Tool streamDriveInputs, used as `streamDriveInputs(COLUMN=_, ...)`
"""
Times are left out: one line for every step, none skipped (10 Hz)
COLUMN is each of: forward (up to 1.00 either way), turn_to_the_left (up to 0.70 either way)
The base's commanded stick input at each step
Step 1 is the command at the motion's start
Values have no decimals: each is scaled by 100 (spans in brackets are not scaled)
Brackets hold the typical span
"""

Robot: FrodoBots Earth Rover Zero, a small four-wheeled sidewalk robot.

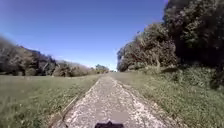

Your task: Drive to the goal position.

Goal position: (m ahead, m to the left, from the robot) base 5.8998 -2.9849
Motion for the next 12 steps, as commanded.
streamDriveInputs(forward=50, turn_to_the_left=0)
streamDriveInputs(forward=50, turn_to_the_left=0)
streamDriveInputs(forward=50, turn_to_the_left=0)
streamDriveInputs(forward=50, turn_to_the_left=0)
streamDriveInputs(forward=50, turn_to_the_left=0)
streamDriveInputs(forward=50, turn_to_the_left=0)
streamDriveInputs(forward=50, turn_to_the_left=0)
streamDriveInputs(forward=50, turn_to_the_left=0)
streamDriveInputs(forward=50, turn_to_the_left=0)
streamDriveInputs(forward=50, turn_to_the_left=0)
streamDriveInputs(forward=50, turn_to_the_left=0)
streamDriveInputs(forward=50, turn_to_the_left=0)
